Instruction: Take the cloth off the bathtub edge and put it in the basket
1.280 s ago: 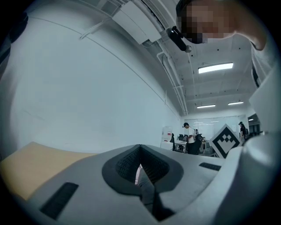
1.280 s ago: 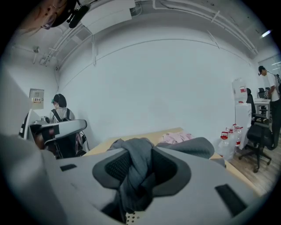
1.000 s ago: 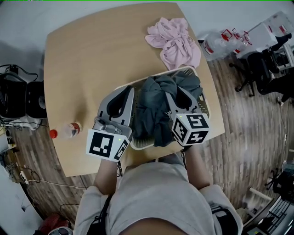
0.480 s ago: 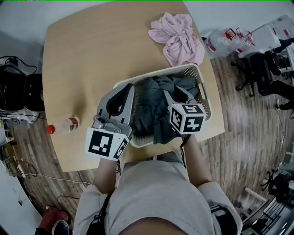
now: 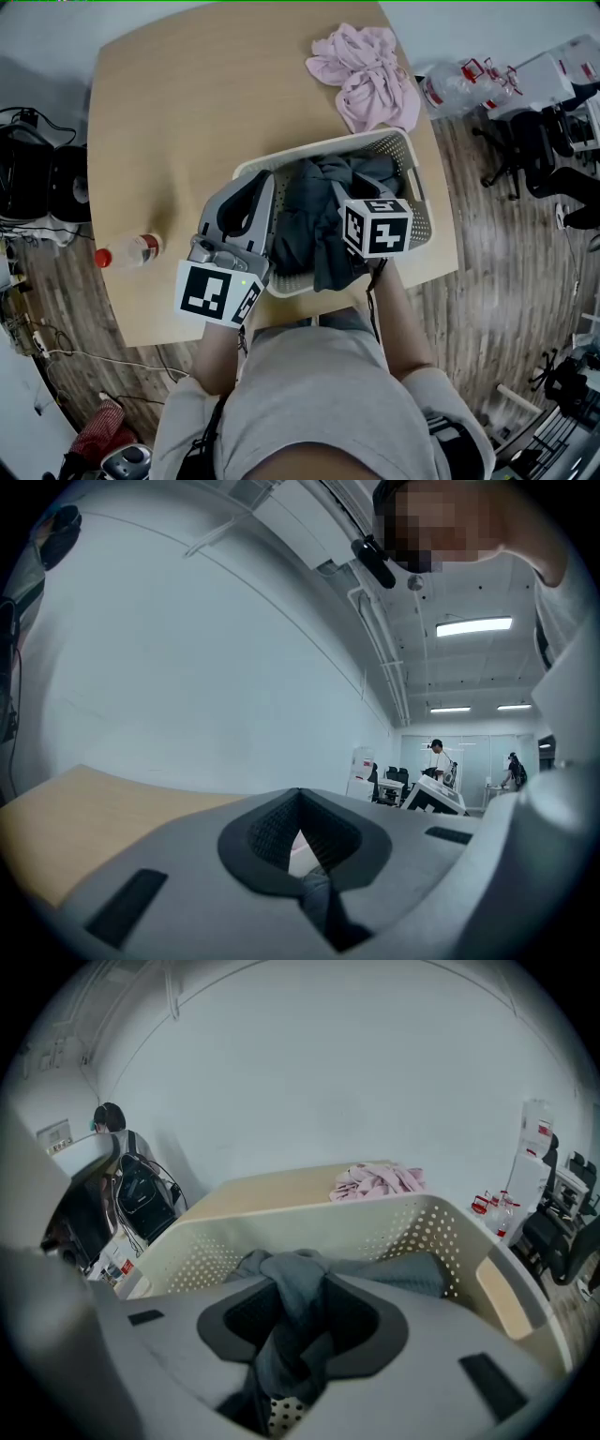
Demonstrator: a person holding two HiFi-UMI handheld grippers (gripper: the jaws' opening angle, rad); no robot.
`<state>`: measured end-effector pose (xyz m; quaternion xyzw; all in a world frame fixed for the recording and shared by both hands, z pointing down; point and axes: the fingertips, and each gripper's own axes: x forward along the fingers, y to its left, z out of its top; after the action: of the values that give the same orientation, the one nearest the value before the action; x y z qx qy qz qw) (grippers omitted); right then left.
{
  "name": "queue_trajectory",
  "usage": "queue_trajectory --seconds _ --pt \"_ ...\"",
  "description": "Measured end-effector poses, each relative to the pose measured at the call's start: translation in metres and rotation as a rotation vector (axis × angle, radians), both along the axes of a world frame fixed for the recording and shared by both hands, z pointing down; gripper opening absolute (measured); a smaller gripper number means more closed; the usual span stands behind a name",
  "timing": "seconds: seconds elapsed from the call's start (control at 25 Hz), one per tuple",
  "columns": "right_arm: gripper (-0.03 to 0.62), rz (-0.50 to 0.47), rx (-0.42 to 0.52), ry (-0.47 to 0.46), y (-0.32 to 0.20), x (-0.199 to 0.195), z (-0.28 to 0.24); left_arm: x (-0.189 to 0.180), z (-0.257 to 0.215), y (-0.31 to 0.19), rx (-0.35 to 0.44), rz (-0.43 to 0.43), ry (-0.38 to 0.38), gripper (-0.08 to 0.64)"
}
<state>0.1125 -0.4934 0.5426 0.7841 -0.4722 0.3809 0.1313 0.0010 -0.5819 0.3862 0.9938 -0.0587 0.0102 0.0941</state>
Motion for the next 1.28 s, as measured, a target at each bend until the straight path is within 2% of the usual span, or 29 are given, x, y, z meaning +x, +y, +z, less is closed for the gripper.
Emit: queue_trajectory --seconds 0.52,0.76,0.8,0.92,0.96,1.28 --pt "0.161 -0.015 -0.002 0.038 0.006 -0.008 -0.007 -0.019 -0.007 0.004 0.009 -0.015 0.012 0.012" --pt "0.16 -0.015 0.071 0.06 0.01 -0.013 -0.03 -0.022 -0.011 0.015 0.012 -0.006 0.027 0.012" --pt "0.147 -0.016 0.085 0.065 0.011 -0.014 -0.035 -0.023 -0.012 0.017 0.014 -0.004 0.029 0.012" --pt "0.035 -0.014 0.13 0.093 0.017 -0.017 -0.05 -0.025 -0.015 0.026 0.021 -0.001 0.036 0.012" --pt "0.021 -0.018 0.144 0.1 0.019 -0.019 -0.055 -0.026 -0.017 0.029 0.025 -0.001 0.038 0.012" --pt "0.009 -0.068 0.254 0.133 0.048 -0.038 -0.093 -0.036 -0.036 0.065 0.066 -0.014 0.057 0.012"
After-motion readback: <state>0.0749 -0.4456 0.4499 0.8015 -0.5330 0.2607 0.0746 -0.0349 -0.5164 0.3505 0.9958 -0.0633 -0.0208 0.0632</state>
